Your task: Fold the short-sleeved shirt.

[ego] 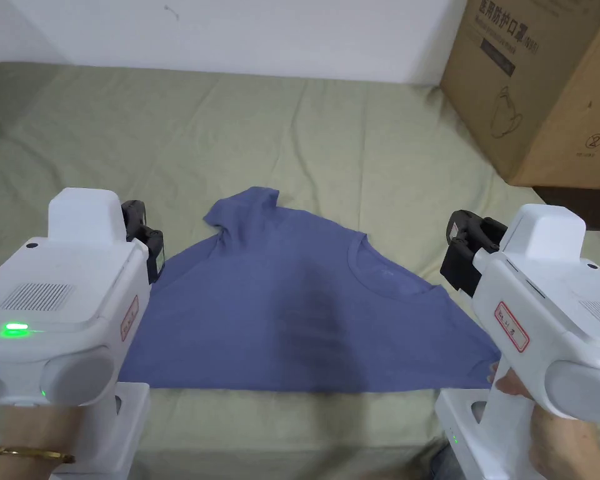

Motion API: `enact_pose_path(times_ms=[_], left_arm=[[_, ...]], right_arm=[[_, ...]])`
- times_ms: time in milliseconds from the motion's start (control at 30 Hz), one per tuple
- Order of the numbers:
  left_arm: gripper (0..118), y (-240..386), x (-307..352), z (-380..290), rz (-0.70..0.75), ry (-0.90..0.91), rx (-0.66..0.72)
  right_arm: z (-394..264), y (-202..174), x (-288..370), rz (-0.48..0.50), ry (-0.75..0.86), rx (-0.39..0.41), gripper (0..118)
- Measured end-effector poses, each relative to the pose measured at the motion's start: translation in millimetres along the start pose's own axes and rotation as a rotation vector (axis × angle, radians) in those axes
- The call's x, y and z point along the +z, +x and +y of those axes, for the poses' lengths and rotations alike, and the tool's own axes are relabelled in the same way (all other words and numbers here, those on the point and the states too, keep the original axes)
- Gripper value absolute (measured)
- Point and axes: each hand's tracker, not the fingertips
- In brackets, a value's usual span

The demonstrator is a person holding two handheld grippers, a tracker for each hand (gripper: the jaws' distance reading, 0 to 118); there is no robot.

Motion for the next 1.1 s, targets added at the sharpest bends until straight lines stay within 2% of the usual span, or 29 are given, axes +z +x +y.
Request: enact_pose_path(times_ms=[267, 367, 433, 467, 500, 567, 600, 700, 767, 967, 1100], left_arm=[[0, -6, -4, 5, 0.006, -0.013, 0.032], [1, -20, -9, 12, 0.038, -0.038, 0.087], [18, -37, -18, 19, 0.070, -0.122, 0.126], [33, -47, -22, 22, 0.100, -0.160, 0.160], [64, -59, -26, 23, 0.112, -0.193, 0.188], [109, -84, -36, 20, 0.145, -0.268, 0.220], [118, -93, -42, 17, 0.169, -0.317, 0.219], [118, -122, -52, -1, 0.204, -0.392, 0.230], [118, -138, -60, -22, 0.237, -0.505, 0.214], [118, -163, -76, -82, 0.264, -0.775, 0.280], [118, -165, -87, -110, 0.268, -0.837, 0.279]], right_arm=[[4, -3, -2, 0.012, -0.002, 0.001, 0], [8, -3, -6, 0.015, 0.000, 0.009, 0], [9, -4, -8, 0.022, 0.002, 0.017, 0], [10, -4, -10, 0.024, 0.001, 0.021, 0], [10, -4, -12, 0.027, 0.000, 0.024, 0], [10, -8, -15, 0.034, -0.004, 0.027, 0], [10, -8, -17, 0.038, -0.010, 0.027, 0], [7, -12, -22, 0.043, -0.025, 0.030, 0], [4, -14, -25, 0.044, -0.037, 0.028, 0], [-6, -20, -32, 0.049, -0.088, 0.040, 0], [-10, -23, -36, 0.048, -0.114, 0.052, 0]])
